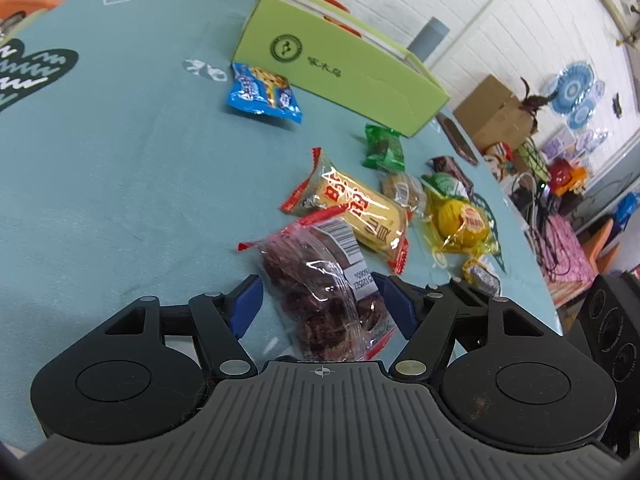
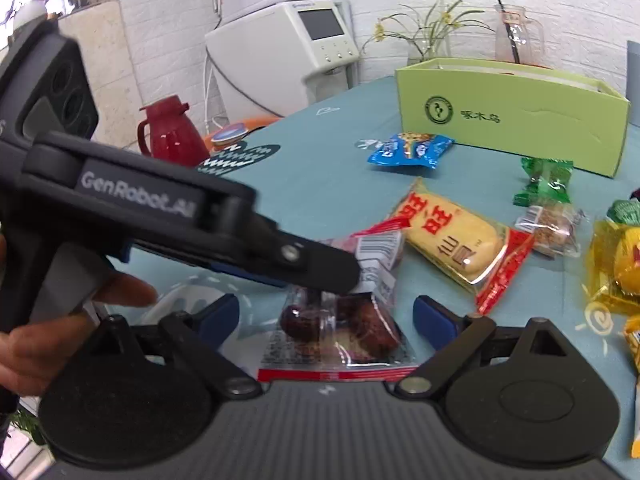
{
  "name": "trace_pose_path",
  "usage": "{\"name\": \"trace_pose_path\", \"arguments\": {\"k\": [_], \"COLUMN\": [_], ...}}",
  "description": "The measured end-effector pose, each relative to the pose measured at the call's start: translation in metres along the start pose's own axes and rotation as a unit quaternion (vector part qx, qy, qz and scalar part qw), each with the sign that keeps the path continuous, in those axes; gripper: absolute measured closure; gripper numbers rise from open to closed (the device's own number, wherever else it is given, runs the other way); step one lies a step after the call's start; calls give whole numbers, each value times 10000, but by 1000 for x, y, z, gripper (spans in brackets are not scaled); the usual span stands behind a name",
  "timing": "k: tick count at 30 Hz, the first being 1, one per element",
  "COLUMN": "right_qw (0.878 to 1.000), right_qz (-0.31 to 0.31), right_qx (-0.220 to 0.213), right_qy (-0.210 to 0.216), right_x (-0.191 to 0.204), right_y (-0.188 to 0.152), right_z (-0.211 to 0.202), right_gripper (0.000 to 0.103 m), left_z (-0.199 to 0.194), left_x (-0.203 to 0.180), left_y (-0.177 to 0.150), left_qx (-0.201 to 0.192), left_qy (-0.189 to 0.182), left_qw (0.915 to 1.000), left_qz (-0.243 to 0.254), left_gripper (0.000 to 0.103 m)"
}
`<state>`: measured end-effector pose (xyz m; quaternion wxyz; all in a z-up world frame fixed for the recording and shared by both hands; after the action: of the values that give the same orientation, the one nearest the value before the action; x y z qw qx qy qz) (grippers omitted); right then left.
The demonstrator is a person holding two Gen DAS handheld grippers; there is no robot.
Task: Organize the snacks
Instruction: 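Carry the dates bag into the green box and open both grippers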
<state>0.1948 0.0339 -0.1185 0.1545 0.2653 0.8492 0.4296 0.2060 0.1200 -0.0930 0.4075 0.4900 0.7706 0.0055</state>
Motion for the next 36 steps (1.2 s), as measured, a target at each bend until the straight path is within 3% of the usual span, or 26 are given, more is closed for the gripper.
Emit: {"name": "trace_pose_path", "arguments": {"k": [3, 4, 5, 6, 9, 12, 16, 21, 25, 30, 34, 36], "right_qw": [9997, 9993, 9988, 9985, 9995, 9981, 9931, 9863, 9859, 9896, 9921, 9919], "right_qz": [-179, -298, -406, -418, -112, -74, -275, -348, -191, 82, 224, 267], "right_qx": [-74, -66, -45, -13, -176, -492, -846, -910, -755, -502, -415, -445], "right_qy": [-114, -222, -286, -359, -252, -370, -770, -1329, -1482, -1345, -1159, -1160], "right_x": [-1, 0, 1, 0, -10, -29, -82, -181, -253, -313, -325, -328], "right_y": [-4, -4, -3, -2, 6, 30, 75, 125, 145, 141, 125, 121], "right_z": [0, 1, 0, -1, -13, -28, -36, -27, -6, 39, 67, 66], "right_gripper": [12, 16, 28, 32, 33, 33, 32, 32, 32, 32, 28, 22], "left_z": [3, 4, 6, 6, -2, -11, -1, 50, 102, 167, 201, 200], "left_x": [-3, -5, -7, -8, -15, -40, -97, -172, -209, -213, -195, -191], "left_y": [-4, -5, -6, -7, -1, 21, 75, 154, 202, 235, 244, 247], "left_qx": [-90, -101, -82, -35, -73, -270, -589, -635, -639, -485, -299, -393], "left_qy": [65, 120, 161, 119, -65, -255, -464, -640, -474, -229, -133, -135], "left_qw": [9999, 9996, 9994, 9996, 9999, 9990, 9946, 9892, 9865, 9872, 9894, 9895], "left_qz": [133, 215, 294, 268, 117, 232, 724, 1159, 1429, 1504, 1418, 1383], "left_gripper": [53, 64, 69, 74, 78, 78, 78, 78, 78, 77, 76, 68]}}
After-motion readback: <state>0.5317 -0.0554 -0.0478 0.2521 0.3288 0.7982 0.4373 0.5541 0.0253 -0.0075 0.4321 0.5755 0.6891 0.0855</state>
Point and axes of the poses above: each gripper's, at about its wrist camera, not at the fingertips, and z roughly the way its jaws point, x to its left, y to its top, the point moved 8 cm from there along z, roughly the way its jaws point, and after that the axes turned 15 degrees about -z, right-handed, at the moved point
